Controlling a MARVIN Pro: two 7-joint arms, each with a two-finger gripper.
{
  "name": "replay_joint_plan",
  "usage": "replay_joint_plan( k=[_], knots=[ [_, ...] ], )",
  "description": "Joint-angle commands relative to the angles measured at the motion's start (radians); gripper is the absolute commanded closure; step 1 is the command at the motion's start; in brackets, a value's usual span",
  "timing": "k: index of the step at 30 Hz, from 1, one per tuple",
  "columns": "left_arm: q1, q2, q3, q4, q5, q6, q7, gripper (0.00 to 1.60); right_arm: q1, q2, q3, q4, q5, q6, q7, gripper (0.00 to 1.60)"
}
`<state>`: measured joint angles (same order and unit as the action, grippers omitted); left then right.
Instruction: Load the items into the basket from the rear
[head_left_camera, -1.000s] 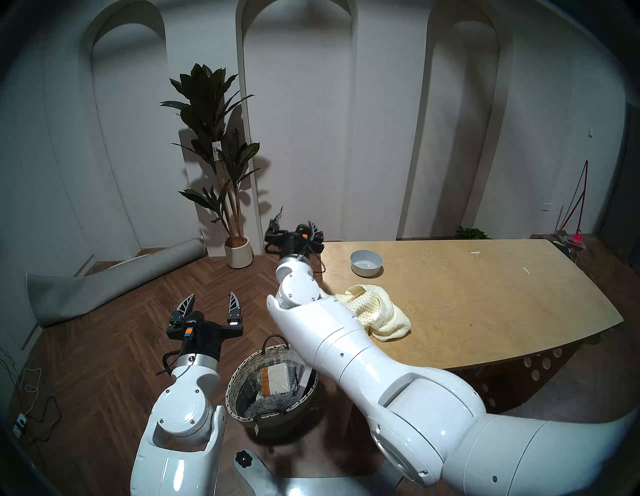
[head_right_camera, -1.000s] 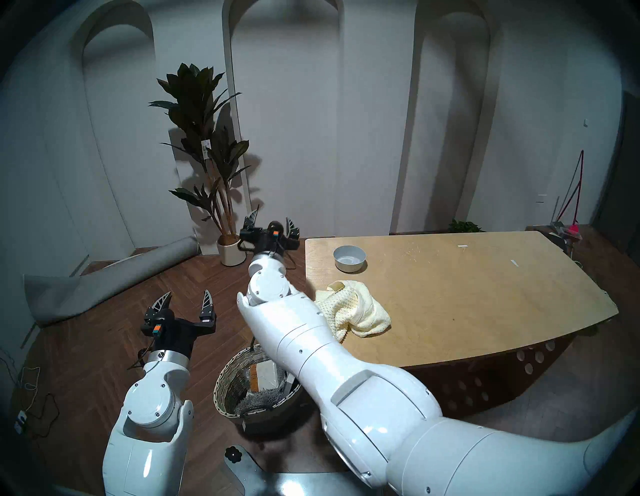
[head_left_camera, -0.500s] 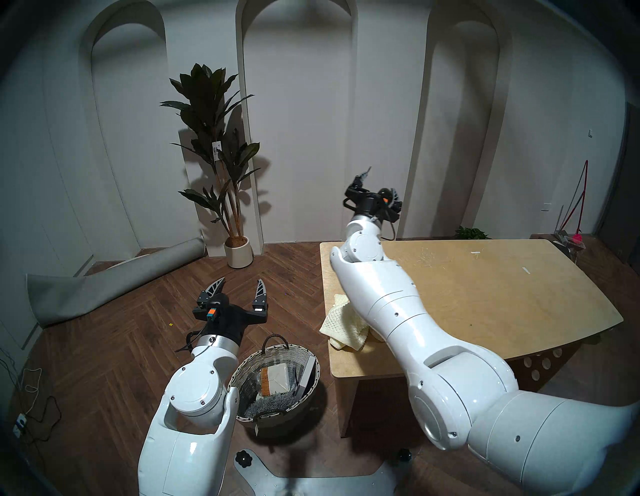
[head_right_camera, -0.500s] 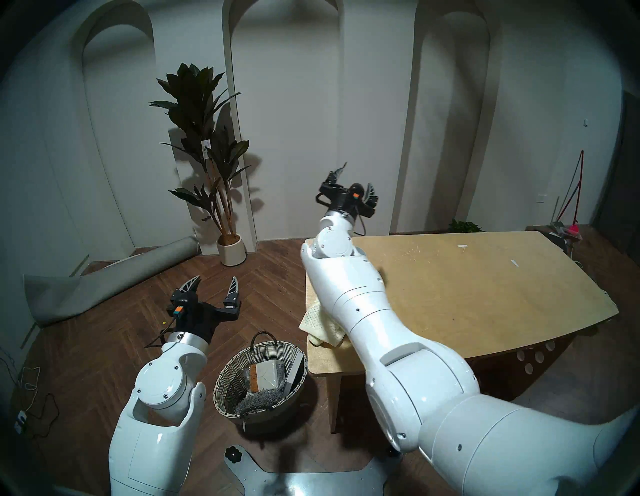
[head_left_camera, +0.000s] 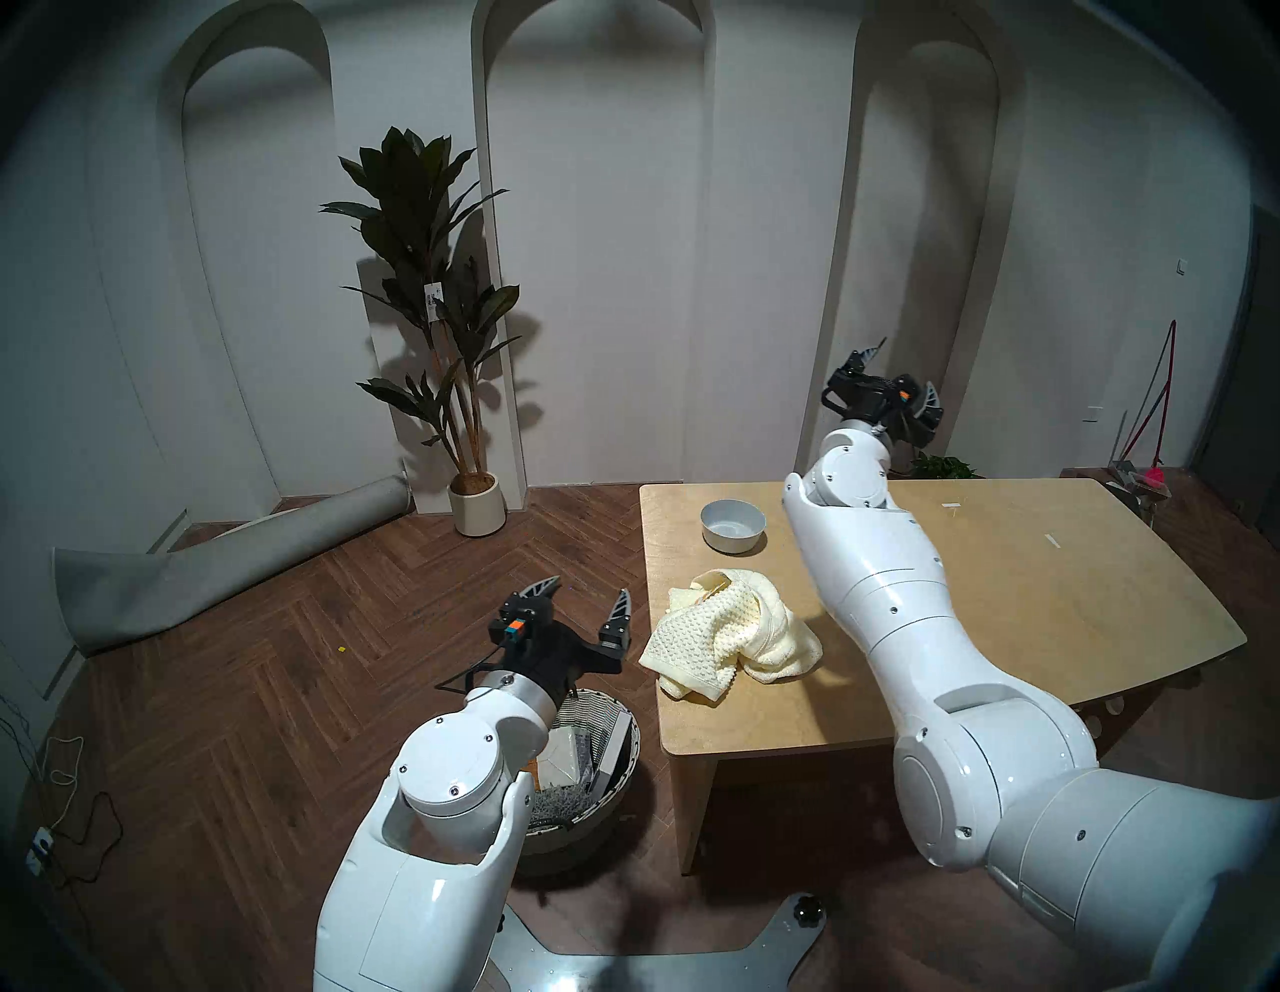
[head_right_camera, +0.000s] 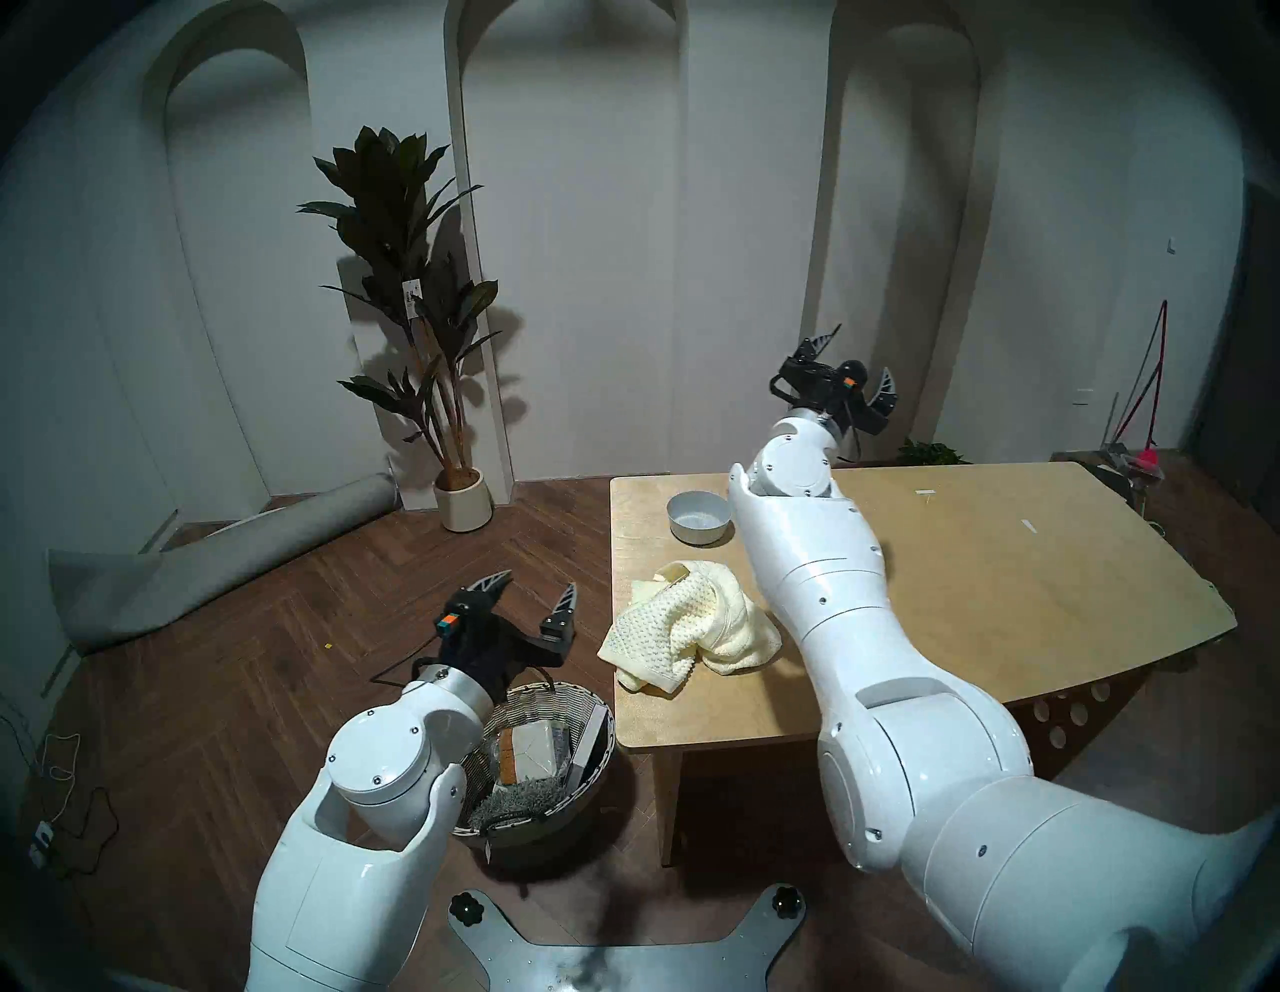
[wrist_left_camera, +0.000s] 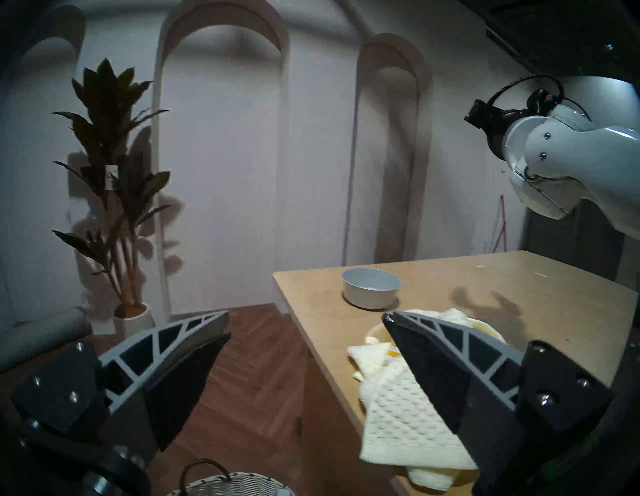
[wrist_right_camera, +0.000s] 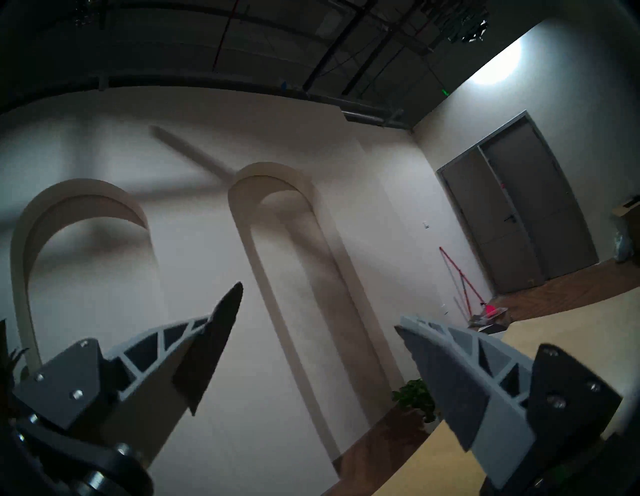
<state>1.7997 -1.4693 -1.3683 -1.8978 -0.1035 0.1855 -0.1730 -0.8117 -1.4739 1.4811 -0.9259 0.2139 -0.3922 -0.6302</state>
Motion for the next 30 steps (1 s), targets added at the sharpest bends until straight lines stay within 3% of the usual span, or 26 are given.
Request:
replay_joint_plan(
  k=[1,4,16,30],
  knots=[
    [-0.106,0.01,0.04,0.021,-0.026,0.055,-0.083,0.0,-0.006,0.109,0.031,-0.023,-0.04,0.049,0.029,0.0],
    [-0.147,0.016,0.05,0.065,-0.041,0.098,-0.122,0.0,-0.017,0.149,0.027,-0.031,-0.047,0.072,0.054,0.0],
    [-0.257,0.019,0.071,0.219,-0.058,0.232,-0.244,0.0,-0.061,0.205,0.017,-0.076,-0.059,0.165,0.146,0.0],
    [-0.376,-0.018,0.086,0.341,-0.047,0.329,-0.333,0.0,-0.121,0.255,0.022,-0.154,-0.034,0.255,0.245,0.0]
  ],
)
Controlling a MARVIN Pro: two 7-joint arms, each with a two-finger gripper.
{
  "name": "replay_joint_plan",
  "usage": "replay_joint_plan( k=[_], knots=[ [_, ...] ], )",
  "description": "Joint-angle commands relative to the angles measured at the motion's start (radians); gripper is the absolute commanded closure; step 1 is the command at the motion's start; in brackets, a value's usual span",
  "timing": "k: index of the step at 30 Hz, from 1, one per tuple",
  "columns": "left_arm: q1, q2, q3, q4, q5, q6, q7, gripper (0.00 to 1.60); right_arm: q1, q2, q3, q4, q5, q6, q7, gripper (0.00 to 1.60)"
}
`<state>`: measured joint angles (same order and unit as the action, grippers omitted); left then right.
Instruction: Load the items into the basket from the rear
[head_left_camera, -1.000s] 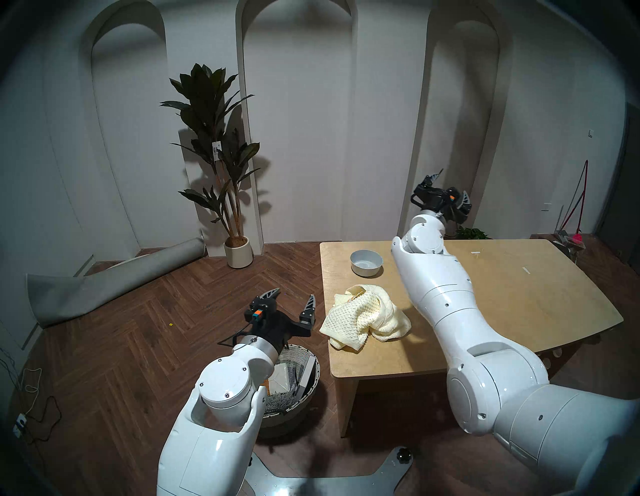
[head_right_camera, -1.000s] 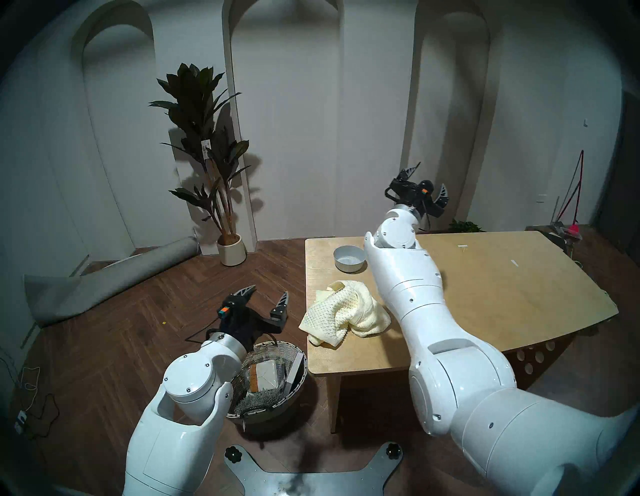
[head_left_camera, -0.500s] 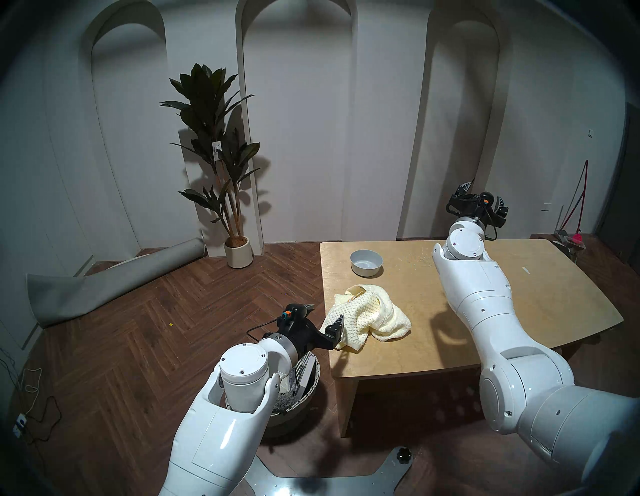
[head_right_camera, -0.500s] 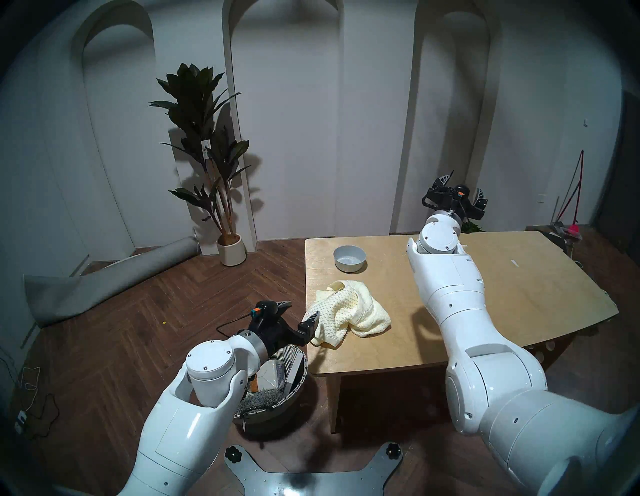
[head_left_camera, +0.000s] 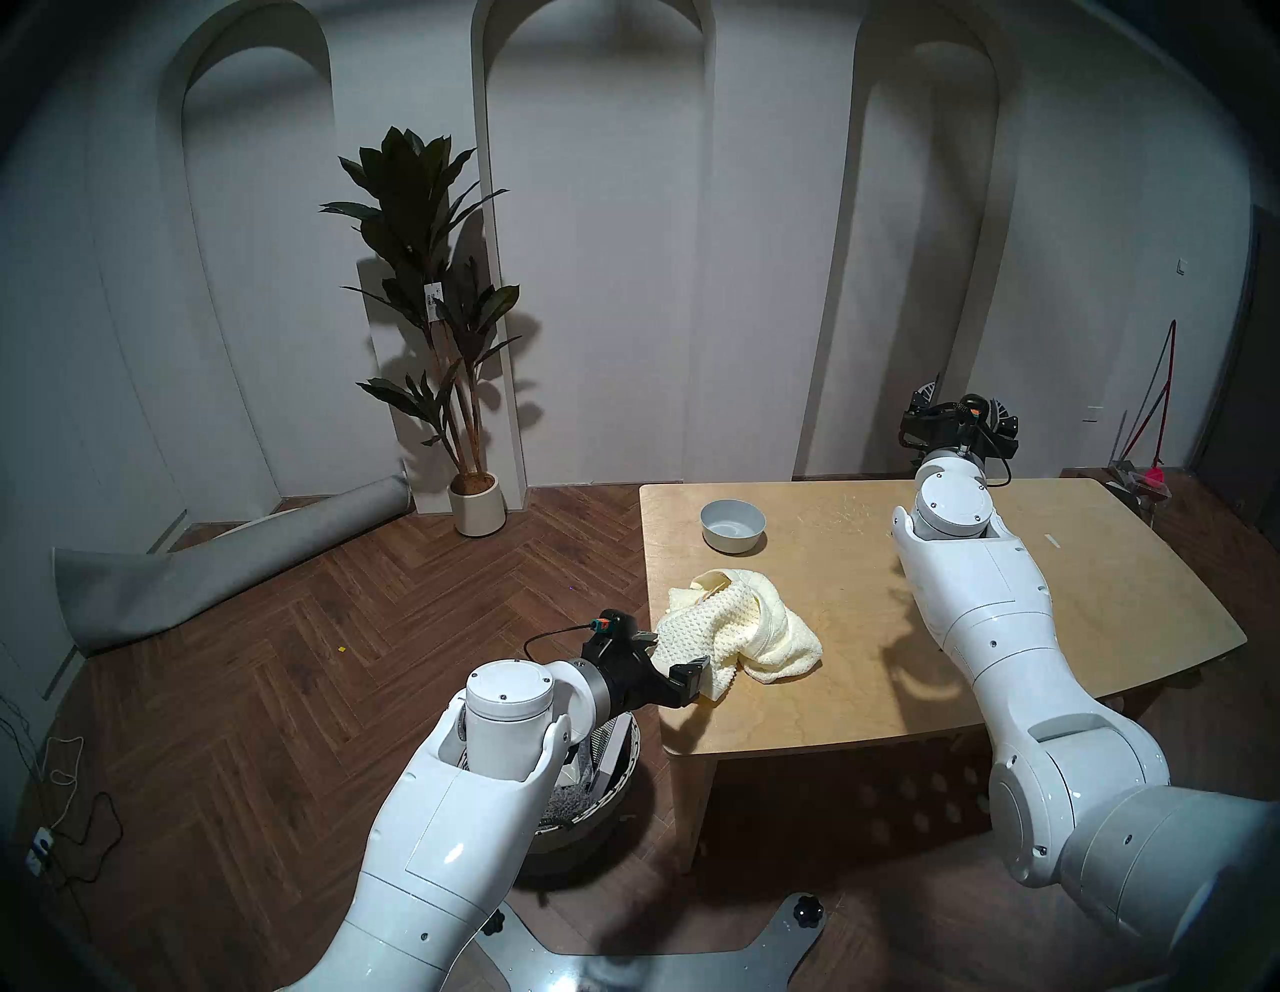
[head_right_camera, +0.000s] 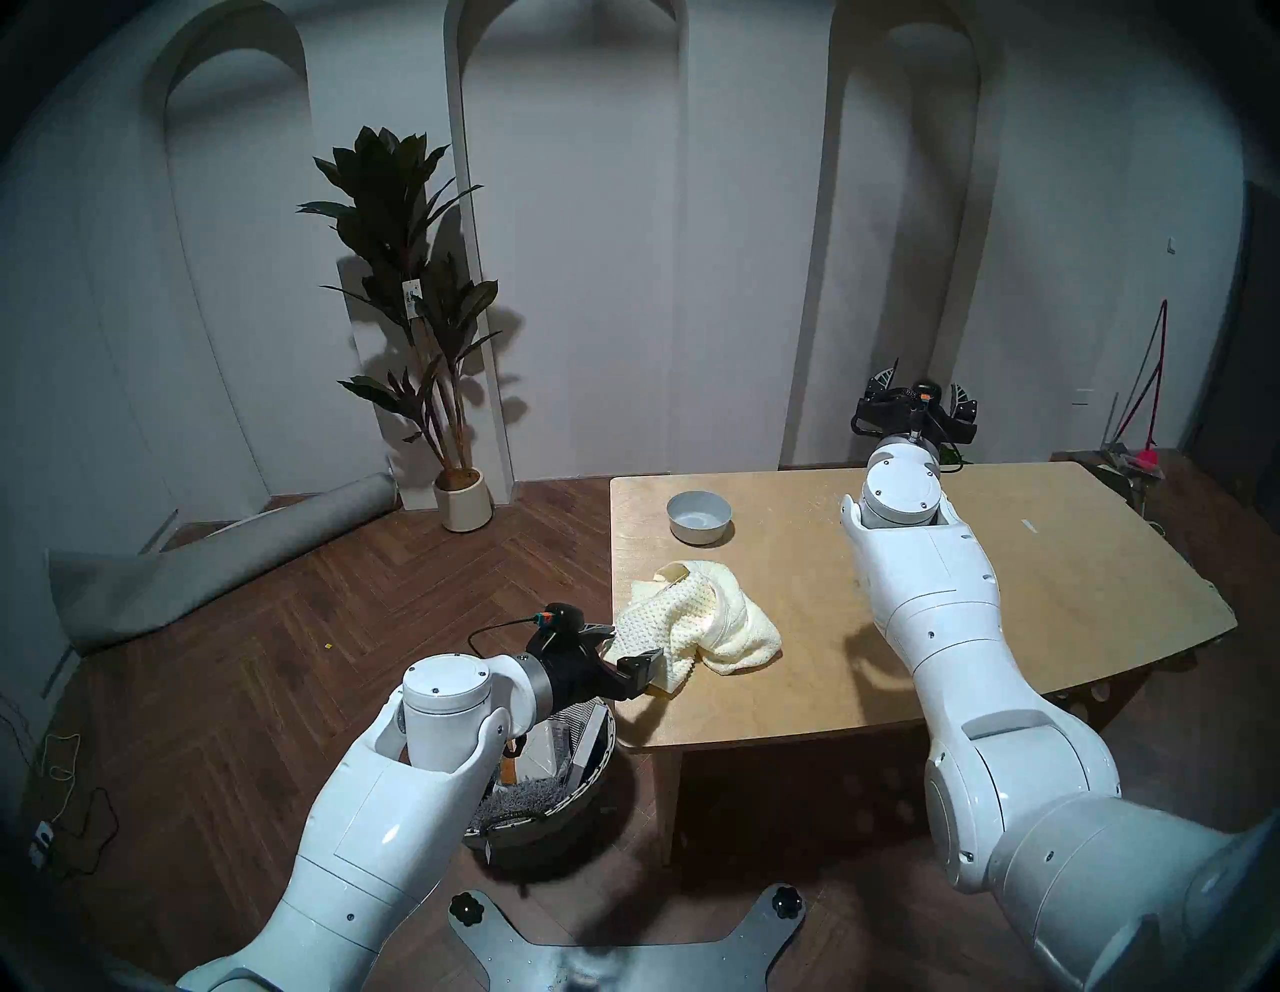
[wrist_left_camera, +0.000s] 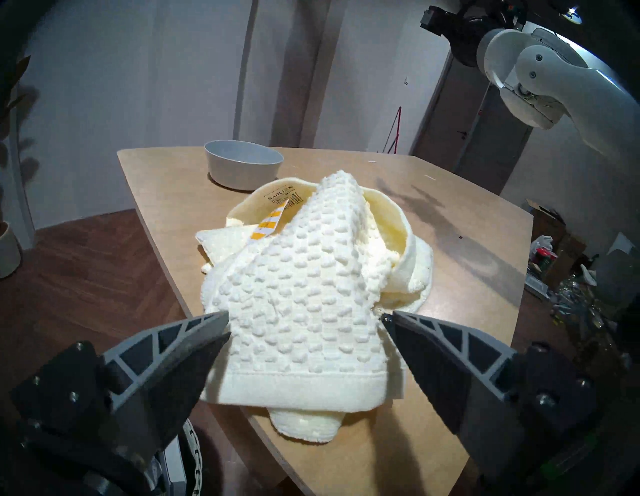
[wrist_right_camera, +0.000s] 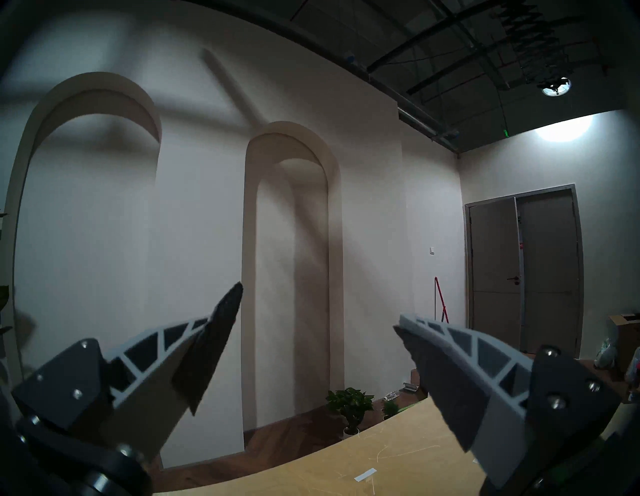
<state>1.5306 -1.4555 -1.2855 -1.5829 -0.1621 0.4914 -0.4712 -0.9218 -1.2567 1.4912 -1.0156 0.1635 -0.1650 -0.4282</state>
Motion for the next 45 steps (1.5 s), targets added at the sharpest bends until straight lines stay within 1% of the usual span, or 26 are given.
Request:
replay_joint_plan(
  k=[1,7,8,9,11,12,13,14,15,16,17,18,20,24,28,29,32,35,36,38,42,44,45],
  knots=[
    [-0.113,-0.038,0.003,0.034,0.015,0.028,-0.036,0.0,-0.015,0.041,0.013,-0.071,0.02,0.035,0.05,0.0],
    [-0.166,-0.058,0.018,0.096,0.051,0.05,-0.037,0.0,-0.037,0.054,0.024,-0.113,0.045,0.067,0.086,0.0],
    [-0.191,-0.058,0.026,0.12,0.056,0.057,-0.04,0.0,-0.041,0.057,0.026,-0.12,0.05,0.073,0.092,0.0],
    [-0.173,-0.07,0.016,0.112,0.062,0.054,-0.038,0.0,-0.045,0.059,0.028,-0.128,0.054,0.08,0.098,0.0],
    [-0.207,-0.071,0.026,0.144,0.078,0.063,-0.043,0.0,-0.055,0.063,0.032,-0.146,0.065,0.095,0.112,0.0],
    [-0.218,-0.072,0.029,0.156,0.084,0.066,-0.045,0.13,-0.059,0.065,0.034,-0.153,0.069,0.101,0.117,0.0],
    [-0.216,-0.078,0.027,0.162,0.091,0.067,-0.046,0.33,-0.063,0.067,0.036,-0.162,0.074,0.109,0.124,0.0],
    [-0.233,-0.08,0.031,0.182,0.097,0.07,-0.048,0.78,-0.068,0.069,0.037,-0.17,0.08,0.116,0.13,0.0],
    [-0.242,-0.082,0.033,0.195,0.103,0.072,-0.049,0.91,-0.071,0.071,0.039,-0.178,0.084,0.124,0.135,0.0],
    [-0.242,-0.087,0.031,0.201,0.109,0.071,-0.05,0.91,-0.075,0.073,0.041,-0.186,0.089,0.131,0.141,0.0],
    [-0.262,-0.09,0.035,0.223,0.111,0.075,-0.055,1.22,-0.08,0.075,0.043,-0.196,0.094,0.141,0.148,0.0],
    [-0.263,-0.094,0.032,0.23,0.117,0.072,-0.057,1.6,-0.085,0.077,0.045,-0.205,0.099,0.149,0.154,0.0],
    [-0.291,-0.095,0.035,0.258,0.122,0.074,-0.07,1.6,-0.093,0.08,0.047,-0.221,0.109,0.168,0.165,0.0],
    [-0.317,-0.106,0.017,0.289,0.127,0.06,-0.087,1.6,-0.11,0.087,0.053,-0.252,0.129,0.212,0.188,0.0],
    [-0.368,-0.101,0.005,0.331,0.121,0.052,-0.112,1.6,-0.124,0.092,0.057,-0.278,0.147,0.255,0.206,0.0],
    [-0.369,-0.103,-0.014,0.328,0.113,0.049,-0.112,1.6,-0.126,0.093,0.056,-0.282,0.149,0.268,0.209,0.0],
    [-0.381,-0.083,-0.046,0.314,0.092,0.043,-0.125,1.6,-0.127,0.097,0.054,-0.288,0.149,0.29,0.212,0.0],
    [-0.349,-0.063,-0.095,0.261,0.067,0.023,-0.138,1.6,-0.125,0.1,0.051,-0.285,0.148,0.308,0.213,0.0],
    [-0.326,-0.054,-0.116,0.228,0.052,0.016,-0.142,1.6,-0.121,0.1,0.049,-0.28,0.145,0.313,0.211,0.0],
    [-0.304,-0.042,-0.149,0.215,0.03,-0.003,-0.154,1.6,-0.113,0.101,0.046,-0.269,0.143,0.327,0.211,0.0],
    [-0.239,-0.025,-0.212,0.152,-0.017,-0.007,-0.175,1.6,-0.104,0.1,0.034,-0.25,0.135,0.338,0.213,0.0],
    [-0.219,-0.019,-0.233,0.14,-0.03,-0.008,-0.183,1.6,-0.1,0.097,0.029,-0.245,0.134,0.341,0.213,0.0],
    [-0.199,-0.015,-0.244,0.116,-0.039,-0.008,-0.19,1.6,-0.097,0.095,0.026,-0.243,0.132,0.344,0.213,0.0]
  ],
)
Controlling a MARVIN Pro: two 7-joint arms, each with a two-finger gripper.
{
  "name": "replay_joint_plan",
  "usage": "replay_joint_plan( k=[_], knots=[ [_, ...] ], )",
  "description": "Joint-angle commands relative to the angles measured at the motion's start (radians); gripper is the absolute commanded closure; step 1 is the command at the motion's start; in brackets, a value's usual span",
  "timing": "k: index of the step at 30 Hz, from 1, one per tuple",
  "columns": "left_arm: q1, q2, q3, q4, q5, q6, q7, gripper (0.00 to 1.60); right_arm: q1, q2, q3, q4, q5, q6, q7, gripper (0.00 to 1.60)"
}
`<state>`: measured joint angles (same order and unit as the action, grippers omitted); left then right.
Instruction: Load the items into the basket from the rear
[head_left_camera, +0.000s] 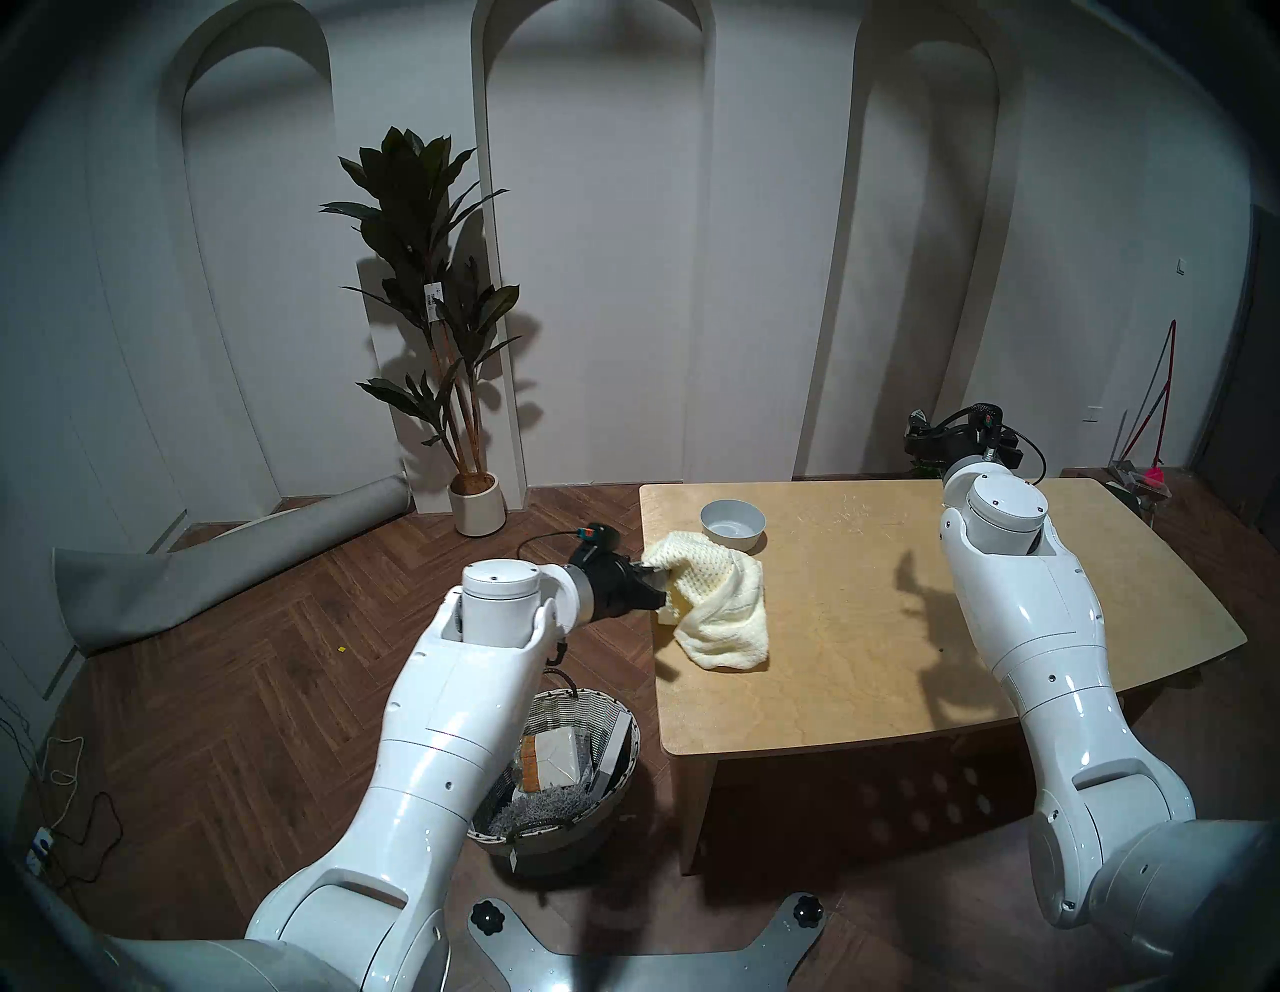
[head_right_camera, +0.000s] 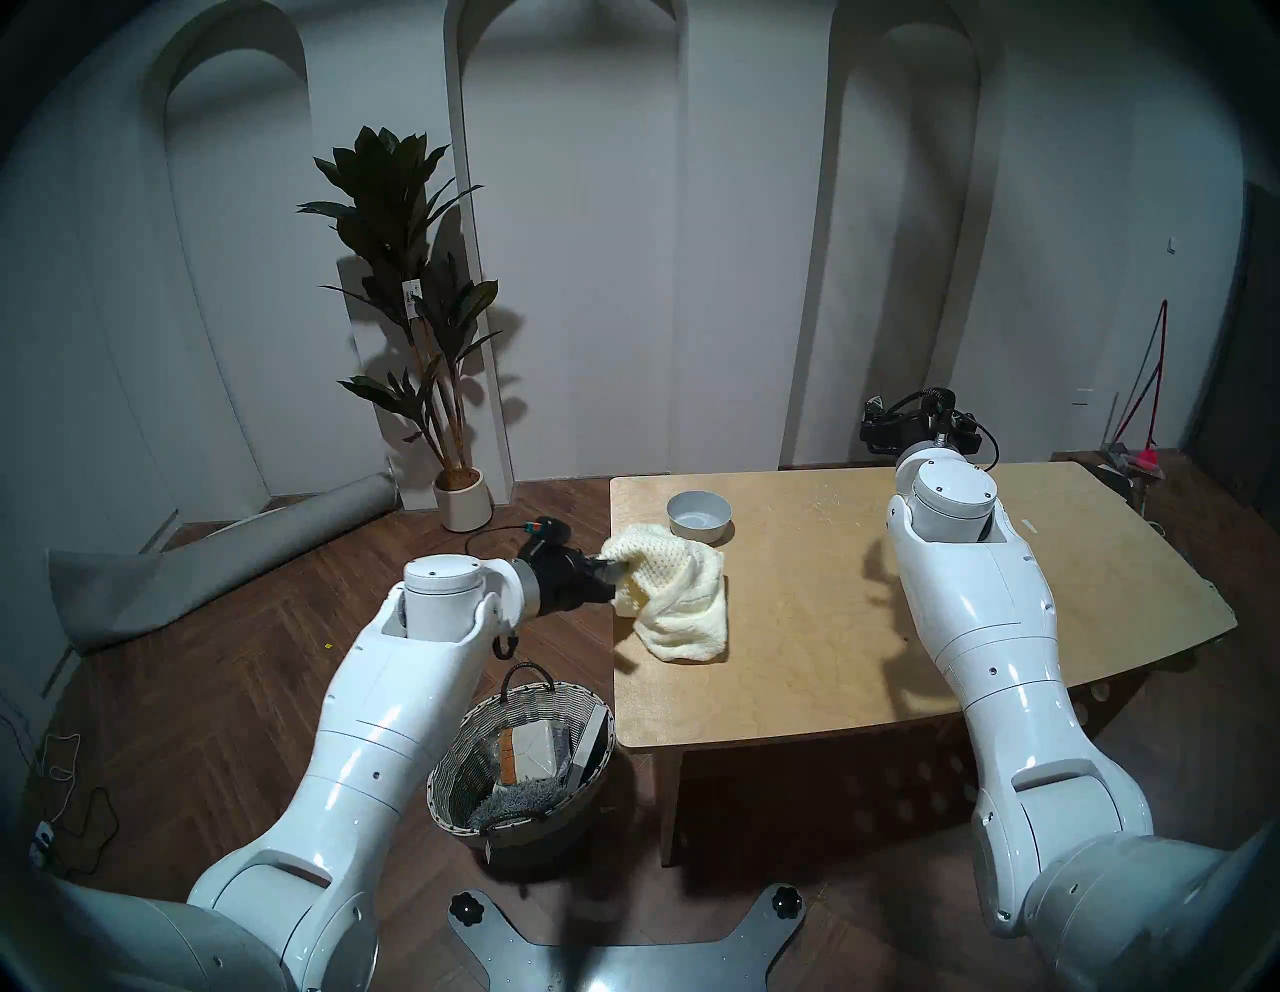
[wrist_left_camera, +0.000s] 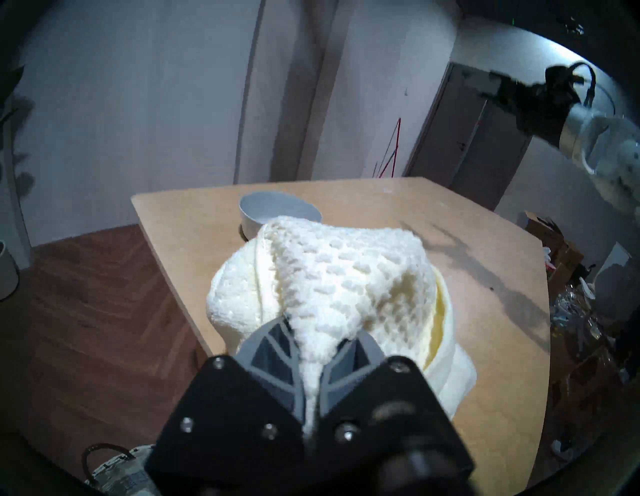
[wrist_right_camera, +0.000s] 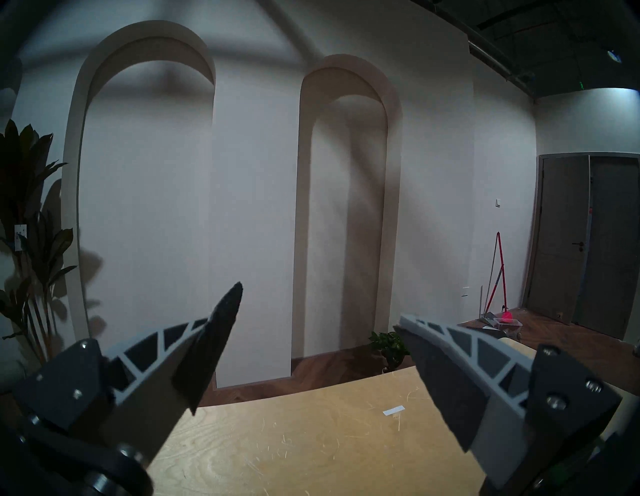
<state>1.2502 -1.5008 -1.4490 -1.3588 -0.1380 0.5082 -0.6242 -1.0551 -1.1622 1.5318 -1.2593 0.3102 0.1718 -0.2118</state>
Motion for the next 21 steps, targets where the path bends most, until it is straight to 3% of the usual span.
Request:
replay_joint_plan(
  k=[1,12,21],
  knots=[
    [0.094,0.03,-0.093,-0.12,-0.073,-0.027,-0.042,1.6,0.039,-0.001,-0.019,0.003,-0.017,0.01,-0.003,0.0],
    [0.171,0.049,-0.219,-0.248,-0.144,-0.079,-0.08,1.6,0.063,-0.025,-0.066,0.013,-0.038,0.031,-0.007,0.0],
    [0.253,0.064,-0.293,-0.37,-0.142,-0.085,-0.062,1.6,0.066,-0.04,-0.088,0.009,-0.052,0.033,-0.028,0.0]
  ],
)
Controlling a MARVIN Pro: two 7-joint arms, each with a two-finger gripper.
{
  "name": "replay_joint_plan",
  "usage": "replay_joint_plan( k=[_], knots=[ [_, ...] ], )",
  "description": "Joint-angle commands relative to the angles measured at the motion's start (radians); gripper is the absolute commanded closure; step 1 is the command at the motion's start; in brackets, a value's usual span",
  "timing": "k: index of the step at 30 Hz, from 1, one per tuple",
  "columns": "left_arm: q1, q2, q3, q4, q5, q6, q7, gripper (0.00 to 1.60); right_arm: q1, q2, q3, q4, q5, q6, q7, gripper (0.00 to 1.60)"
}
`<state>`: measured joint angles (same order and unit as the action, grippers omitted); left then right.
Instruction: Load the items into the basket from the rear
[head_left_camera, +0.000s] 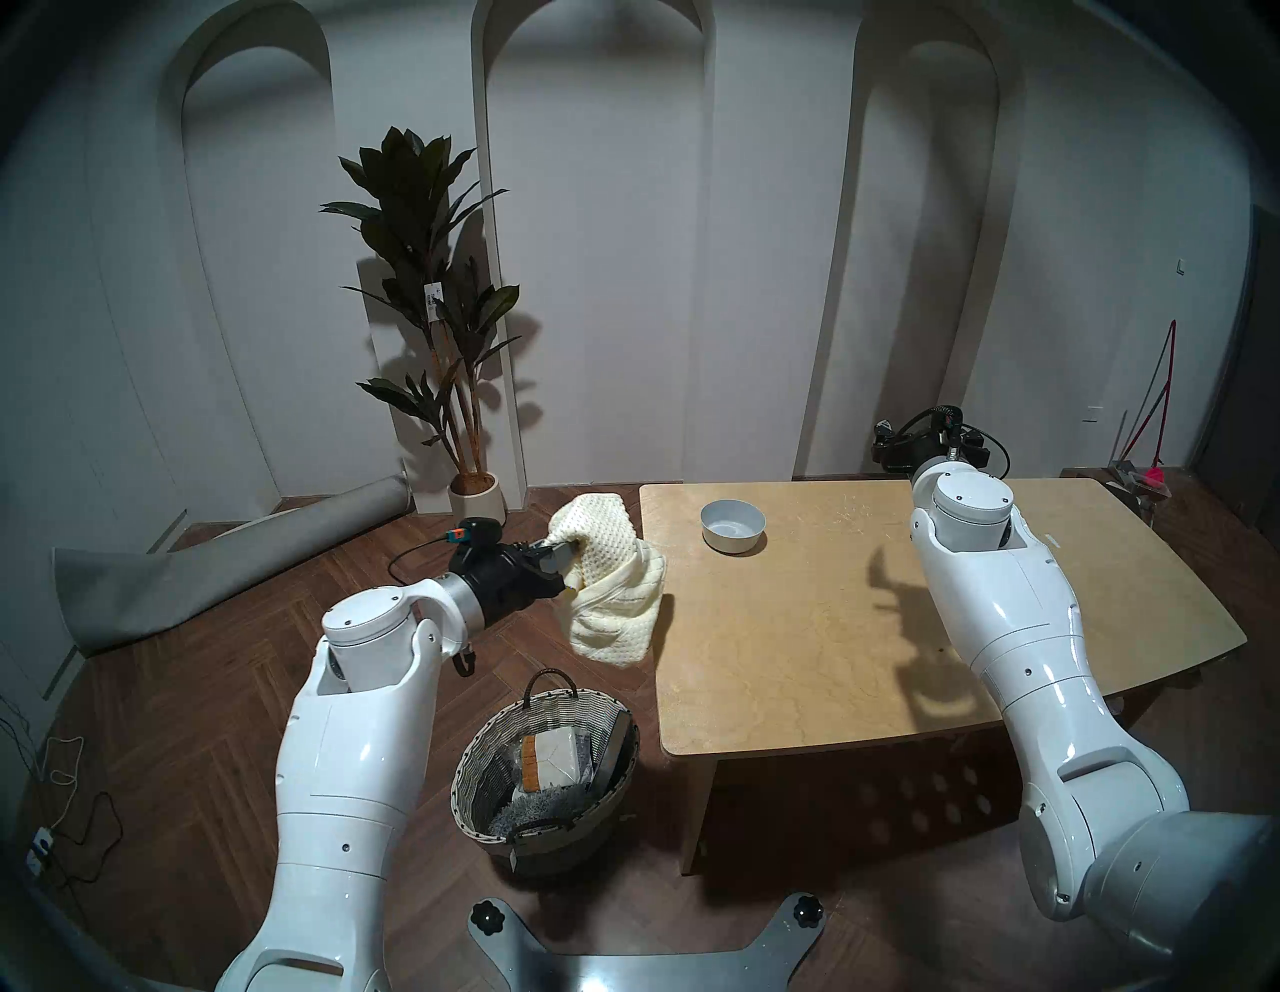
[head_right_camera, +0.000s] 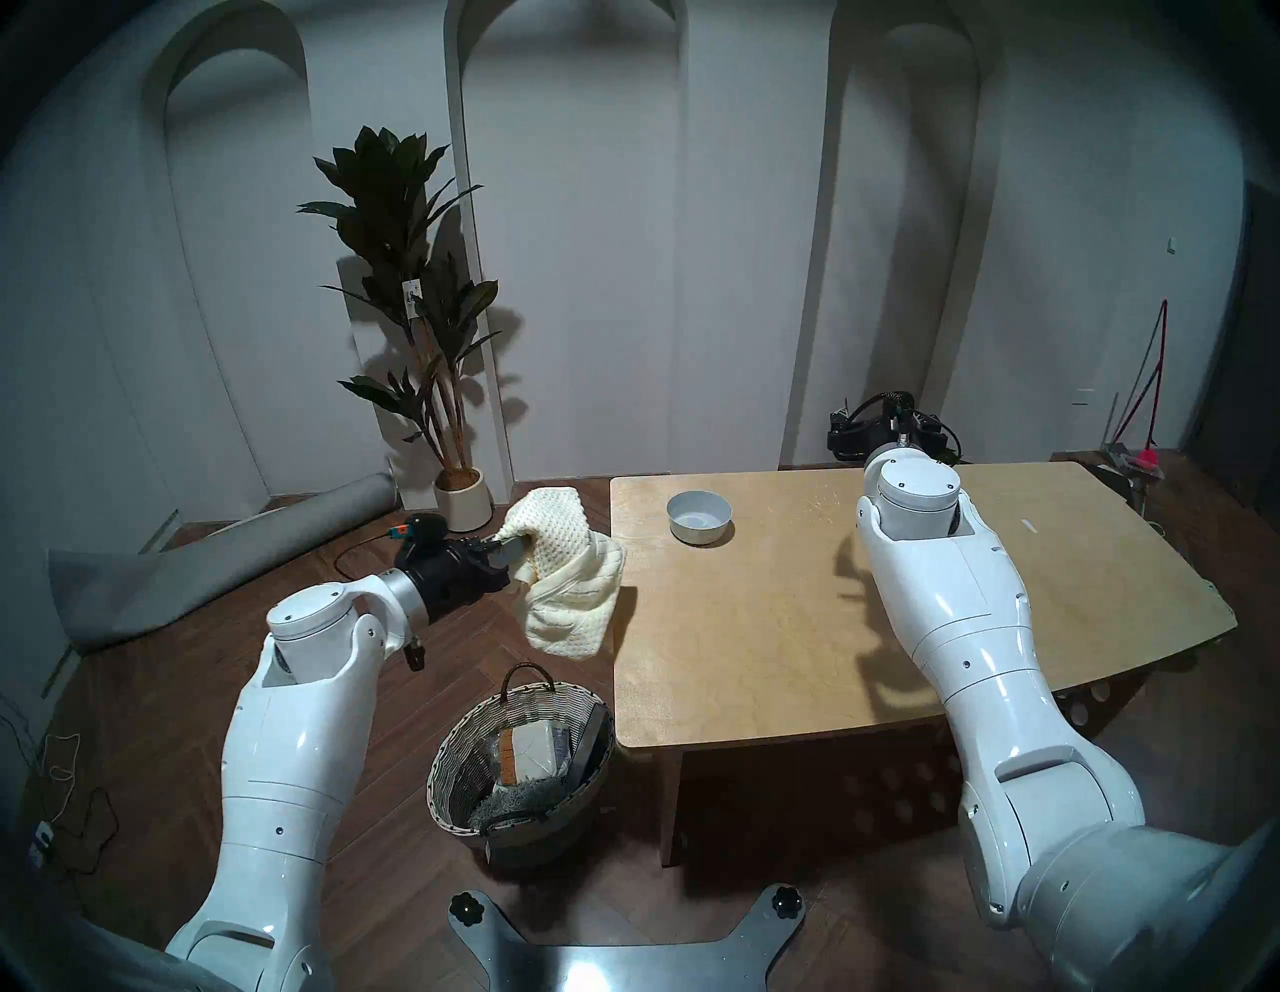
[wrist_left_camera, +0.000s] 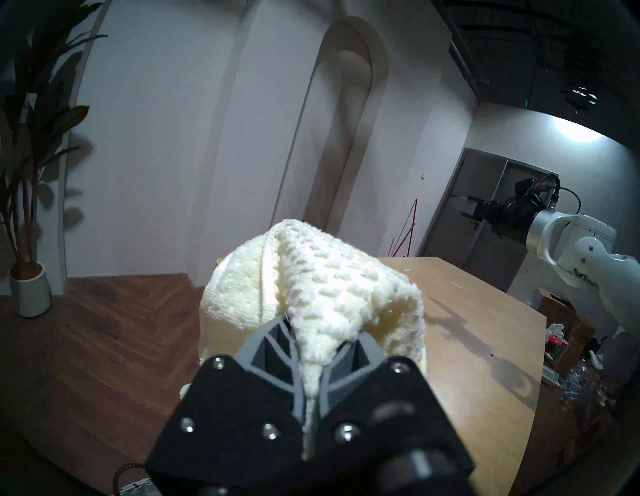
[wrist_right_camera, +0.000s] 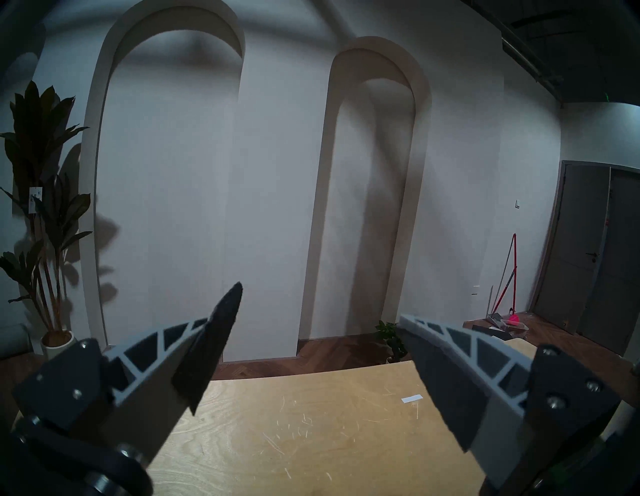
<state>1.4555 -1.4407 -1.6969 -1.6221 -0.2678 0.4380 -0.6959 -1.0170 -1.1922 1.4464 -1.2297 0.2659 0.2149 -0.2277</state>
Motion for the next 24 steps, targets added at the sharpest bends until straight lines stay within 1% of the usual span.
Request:
replay_joint_plan(
  k=[1,2,4,5,7,8,10,14,16,17,21,24],
  knots=[
    [0.054,0.003,-0.048,-0.111,-0.01,-0.013,0.013,1.6,0.027,-0.011,-0.004,-0.023,-0.009,-0.01,-0.015,0.0],
    [0.079,-0.003,-0.056,-0.148,-0.005,0.001,0.027,1.6,0.024,-0.012,-0.006,-0.027,-0.011,-0.011,-0.019,0.0],
    [0.095,-0.002,-0.058,-0.159,0.011,0.012,0.045,1.6,0.015,-0.013,-0.009,-0.041,-0.014,-0.009,-0.028,0.0],
    [0.106,0.005,-0.05,-0.165,0.034,0.015,0.063,1.6,0.009,-0.014,-0.009,-0.05,-0.014,-0.007,-0.031,0.0],
    [0.138,-0.003,-0.04,-0.195,0.076,0.034,0.121,1.6,-0.003,-0.013,-0.009,-0.066,-0.014,-0.004,-0.038,0.0],
    [0.14,-0.003,-0.029,-0.184,0.098,0.034,0.143,1.6,-0.008,-0.013,-0.009,-0.073,-0.014,-0.002,-0.041,0.0],
    [0.134,0.001,0.004,-0.138,0.152,0.021,0.181,1.6,-0.018,-0.013,-0.008,-0.085,-0.014,0.0,-0.044,0.0],
    [0.104,-0.042,0.024,-0.031,0.215,-0.003,0.261,1.6,-0.04,-0.014,-0.007,-0.112,-0.012,0.006,-0.05,0.0],
    [0.08,-0.061,0.024,0.017,0.215,-0.023,0.299,1.6,-0.057,-0.01,-0.008,-0.131,-0.013,0.007,-0.048,0.0],
    [0.064,-0.082,0.014,0.04,0.214,-0.032,0.321,1.6,-0.065,-0.01,-0.008,-0.139,-0.015,0.008,-0.051,0.0],
    [0.007,-0.1,0.013,0.118,0.227,-0.056,0.393,1.6,-0.084,-0.009,-0.007,-0.158,-0.015,0.012,-0.053,0.0],
    [-0.013,-0.1,0.016,0.161,0.232,-0.065,0.431,1.6,-0.093,-0.009,-0.004,-0.171,-0.012,0.016,-0.055,0.0]
  ],
)
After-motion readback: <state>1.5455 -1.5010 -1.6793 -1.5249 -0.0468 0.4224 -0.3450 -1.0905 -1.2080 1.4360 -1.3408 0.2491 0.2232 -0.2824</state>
